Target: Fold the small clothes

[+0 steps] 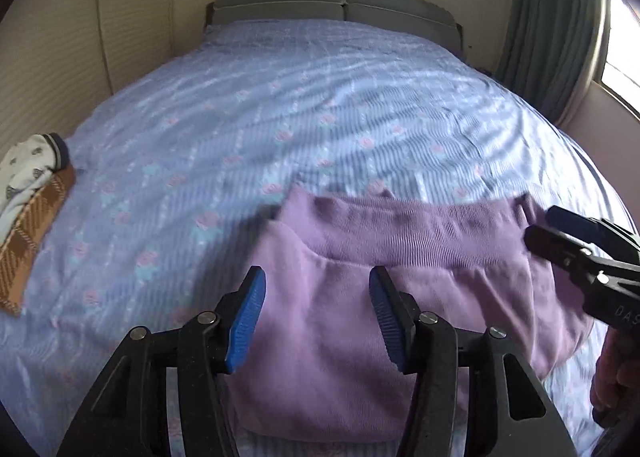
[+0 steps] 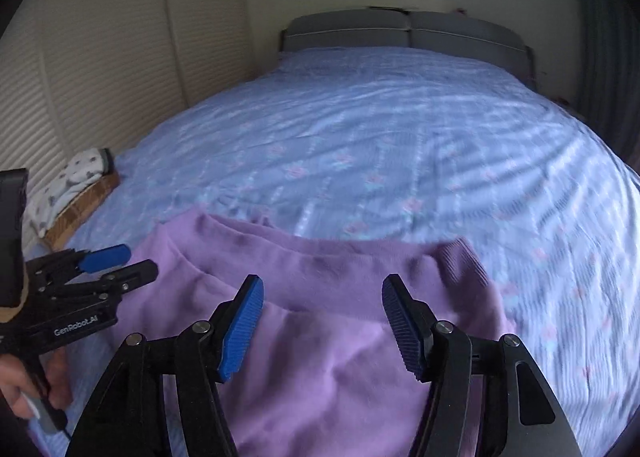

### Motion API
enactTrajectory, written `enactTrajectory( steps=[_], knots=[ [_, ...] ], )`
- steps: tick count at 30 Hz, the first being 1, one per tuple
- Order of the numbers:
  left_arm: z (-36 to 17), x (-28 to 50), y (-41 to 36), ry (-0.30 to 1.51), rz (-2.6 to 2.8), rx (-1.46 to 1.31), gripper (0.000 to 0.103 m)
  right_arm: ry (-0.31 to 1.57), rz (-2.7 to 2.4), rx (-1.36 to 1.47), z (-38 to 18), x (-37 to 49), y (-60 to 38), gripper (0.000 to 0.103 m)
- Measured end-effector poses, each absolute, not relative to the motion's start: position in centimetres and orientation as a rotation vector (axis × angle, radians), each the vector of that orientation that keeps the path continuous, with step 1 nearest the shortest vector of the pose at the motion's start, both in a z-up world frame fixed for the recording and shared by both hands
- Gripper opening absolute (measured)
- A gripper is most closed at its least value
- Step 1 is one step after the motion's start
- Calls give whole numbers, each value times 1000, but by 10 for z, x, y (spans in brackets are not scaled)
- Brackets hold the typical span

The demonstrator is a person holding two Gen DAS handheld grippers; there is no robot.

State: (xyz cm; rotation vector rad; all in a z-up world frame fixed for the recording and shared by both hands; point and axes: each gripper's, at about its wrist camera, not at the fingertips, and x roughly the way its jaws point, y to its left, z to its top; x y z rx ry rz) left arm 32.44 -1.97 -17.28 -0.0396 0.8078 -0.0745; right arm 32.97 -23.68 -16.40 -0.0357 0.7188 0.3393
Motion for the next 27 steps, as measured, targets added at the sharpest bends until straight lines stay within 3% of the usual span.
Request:
enactTrajectory(
  steps=[4,7,9,16,19,27],
  knots=[
    [-162,330,-15,799,-42,-79,58,760,511,-162,-155,369,-207,60],
    [-164,333,-11,814,-43,-109,58,812,629,-246,-162,392,-183,54],
    [-168,335,-10,824,-41,-118,58,852,668,-305,-172,401,-169,44],
    [-179,338,2,843,-39,-137,58,935,724,-492,-205,415,-141,28],
    [-182,338,5,847,-38,-149,58,946,752,-512,-206,414,-141,9],
    [-180,340,4,837,-41,-154,58,829,691,-496,-185,414,-144,5]
  ],
)
